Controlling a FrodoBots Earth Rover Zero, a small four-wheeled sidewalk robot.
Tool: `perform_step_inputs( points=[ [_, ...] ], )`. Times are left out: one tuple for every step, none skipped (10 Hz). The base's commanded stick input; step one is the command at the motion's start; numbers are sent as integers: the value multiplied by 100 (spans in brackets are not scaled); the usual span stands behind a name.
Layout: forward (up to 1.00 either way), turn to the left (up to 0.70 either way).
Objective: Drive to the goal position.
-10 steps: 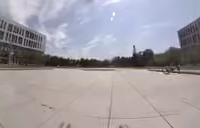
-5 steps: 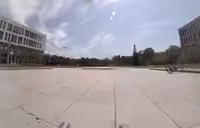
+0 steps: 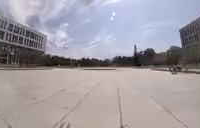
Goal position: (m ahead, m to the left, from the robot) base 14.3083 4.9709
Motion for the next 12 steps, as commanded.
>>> perform_step_inputs(
  points=[
    [70,0],
    [70,0],
    [70,0],
    [70,0],
    [70,0],
    [70,0],
    [70,0],
    [70,0],
    [70,0],
    [70,0],
    [70,0],
    [70,0]
  ],
)
